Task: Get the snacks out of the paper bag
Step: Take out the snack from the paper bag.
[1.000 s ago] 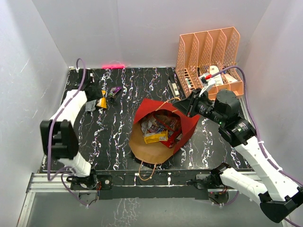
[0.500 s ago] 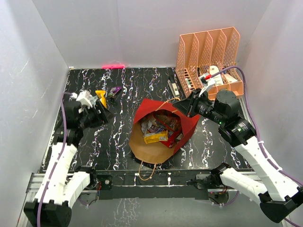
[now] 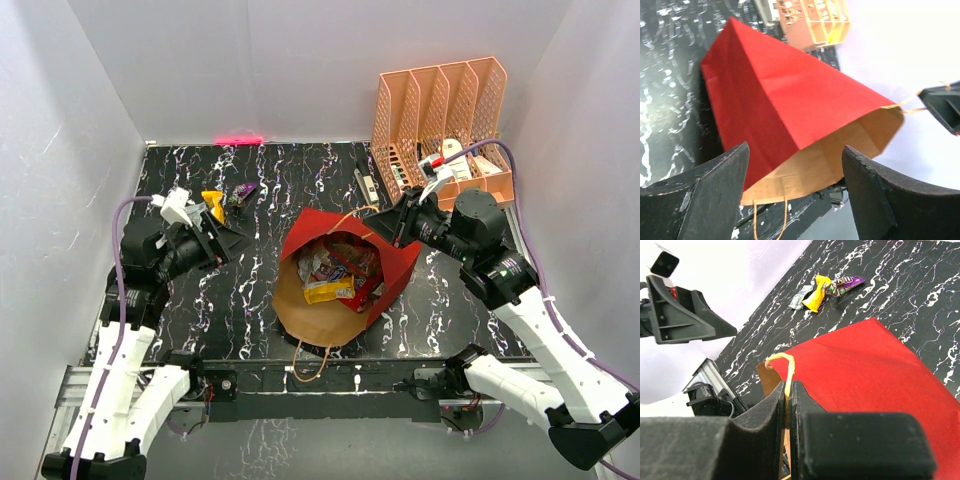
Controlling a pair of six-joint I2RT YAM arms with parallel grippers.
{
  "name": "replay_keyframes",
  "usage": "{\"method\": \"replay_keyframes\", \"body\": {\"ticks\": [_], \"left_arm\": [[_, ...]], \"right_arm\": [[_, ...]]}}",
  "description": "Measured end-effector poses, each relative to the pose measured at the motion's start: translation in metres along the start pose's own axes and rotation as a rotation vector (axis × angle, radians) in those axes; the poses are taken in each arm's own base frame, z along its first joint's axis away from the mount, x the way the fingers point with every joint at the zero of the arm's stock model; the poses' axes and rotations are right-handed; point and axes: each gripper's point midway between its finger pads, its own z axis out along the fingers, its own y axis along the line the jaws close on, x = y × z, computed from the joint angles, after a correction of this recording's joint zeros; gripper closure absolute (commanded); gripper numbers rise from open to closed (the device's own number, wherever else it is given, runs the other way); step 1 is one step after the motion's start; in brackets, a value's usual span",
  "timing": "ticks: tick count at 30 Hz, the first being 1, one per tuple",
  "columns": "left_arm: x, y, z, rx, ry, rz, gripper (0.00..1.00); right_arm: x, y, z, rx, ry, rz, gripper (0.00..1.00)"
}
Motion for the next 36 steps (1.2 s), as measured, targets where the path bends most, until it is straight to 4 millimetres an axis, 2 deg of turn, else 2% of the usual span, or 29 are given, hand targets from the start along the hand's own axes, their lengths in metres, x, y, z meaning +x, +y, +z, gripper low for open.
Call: {"method": "replay_keyframes", "body": {"ticks": [3, 7, 11, 14, 18, 22, 27, 32, 36], "left_arm": [[-0.003, -0.024, 0.002, 0.084, -0.004, 0.018, 0.26], [0.021, -0.052, 0.014, 0.167, 0.082, 0.052, 0.28], [0.068, -0.077, 0.034, 0.207, 0.209, 0.122, 0.28], [0.114, -0.092, 0.049, 0.209, 0.296, 0.208, 0.28], [0.162, -0.097, 0.066, 0.158, 0.355, 0.35, 0.32], [0.187, -0.088, 0.082, 0.067, 0.337, 0.507, 0.38], [0.199, -0.052, 0.109, -0.143, 0.315, 0.706, 0.41], [0.193, 0.003, 0.122, -0.4, 0.271, 0.895, 0.41], [0.177, 0.03, 0.126, -0.552, 0.21, 1.026, 0.35]], "right_arm": [[-0.001, 0.001, 0.0, -0.003, -0.003, 0.002, 0.93], [-0.001, 0.001, 0.001, -0.009, -0.008, 0.003, 0.93], [0.002, -0.001, 0.002, -0.005, -0.002, 0.01, 0.93], [0.002, 0.0, 0.001, -0.005, -0.004, 0.01, 0.93], [0.001, -0.001, 0.0, 0.0, -0.009, 0.009, 0.93], [-0.001, -0.001, -0.002, 0.003, -0.018, 0.005, 0.93], [-0.001, -0.001, -0.002, 0.008, -0.02, -0.001, 0.93], [-0.001, -0.001, -0.003, 0.008, -0.023, -0.003, 0.93], [-0.002, -0.001, -0.004, 0.009, -0.026, -0.004, 0.93]]}}
